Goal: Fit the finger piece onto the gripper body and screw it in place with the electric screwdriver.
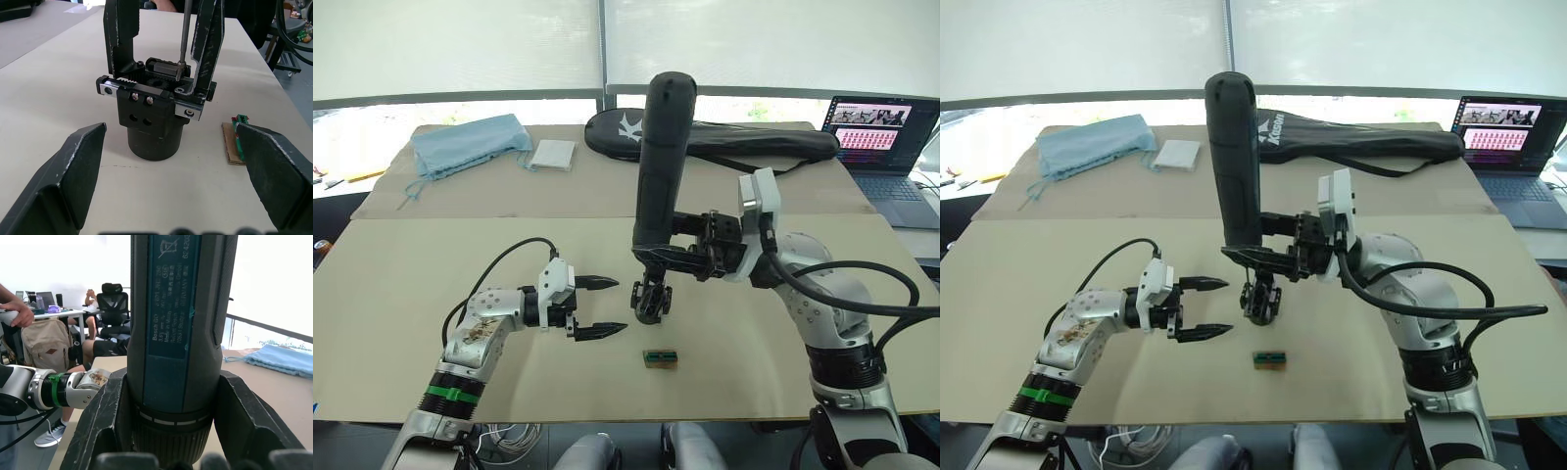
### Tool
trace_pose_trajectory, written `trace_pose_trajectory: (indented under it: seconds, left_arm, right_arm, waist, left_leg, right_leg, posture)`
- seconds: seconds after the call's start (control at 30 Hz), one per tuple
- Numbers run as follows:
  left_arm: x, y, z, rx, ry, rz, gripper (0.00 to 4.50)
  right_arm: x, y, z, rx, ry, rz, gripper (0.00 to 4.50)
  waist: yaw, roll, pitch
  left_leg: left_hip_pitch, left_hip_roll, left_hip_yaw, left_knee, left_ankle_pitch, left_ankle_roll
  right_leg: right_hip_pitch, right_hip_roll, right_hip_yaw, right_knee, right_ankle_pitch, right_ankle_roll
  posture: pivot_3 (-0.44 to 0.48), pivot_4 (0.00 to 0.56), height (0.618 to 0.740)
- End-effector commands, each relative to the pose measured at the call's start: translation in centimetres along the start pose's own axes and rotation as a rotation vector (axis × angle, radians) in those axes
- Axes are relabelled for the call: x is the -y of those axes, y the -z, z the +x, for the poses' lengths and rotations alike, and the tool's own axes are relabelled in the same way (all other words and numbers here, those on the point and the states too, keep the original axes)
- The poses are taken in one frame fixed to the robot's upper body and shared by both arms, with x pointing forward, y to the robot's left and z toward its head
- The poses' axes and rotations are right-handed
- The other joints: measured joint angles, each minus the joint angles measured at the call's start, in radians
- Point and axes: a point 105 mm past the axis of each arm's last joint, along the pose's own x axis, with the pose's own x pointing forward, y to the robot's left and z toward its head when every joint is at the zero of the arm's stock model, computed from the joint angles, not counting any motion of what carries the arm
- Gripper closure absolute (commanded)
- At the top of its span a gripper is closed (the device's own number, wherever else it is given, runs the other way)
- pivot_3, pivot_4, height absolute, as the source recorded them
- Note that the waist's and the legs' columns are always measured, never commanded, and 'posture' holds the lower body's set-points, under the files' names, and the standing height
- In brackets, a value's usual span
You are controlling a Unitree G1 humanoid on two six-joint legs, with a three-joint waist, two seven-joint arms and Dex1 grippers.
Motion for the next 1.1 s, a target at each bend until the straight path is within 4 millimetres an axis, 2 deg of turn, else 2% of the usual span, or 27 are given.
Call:
trace_pose_trajectory:
  seconds: [0.03,1.1]
  left_arm:
    - [-0.06,-0.73,0.14,0.022,0.003,0.038,0.00]
    - [0.17,-0.54,0.23,0.018,-0.008,0.029,0.00]
  right_arm:
    - [-0.31,-1.82,0.44,0.033,-0.038,-0.063,2.58]
    - [-0.03,-0.96,0.75,0.007,-0.041,-0.042,2.58]
  waist:
    - [0.000,0.000,0.000]
    - [0.000,0.000,0.000]
  left_leg:
    - [0.000,0.000,0.000,0.000,0.000,0.000]
    - [0.000,0.000,0.000,0.000,0.000,0.000]
  right_leg:
    - [0.000,0.000,0.000,0.000,0.000,0.000]
    - [0.000,0.000,0.000,0.000,0.000,0.000]
  posture:
    - [0.000,0.150,0.740]
    - [0.000,0.150,0.740]
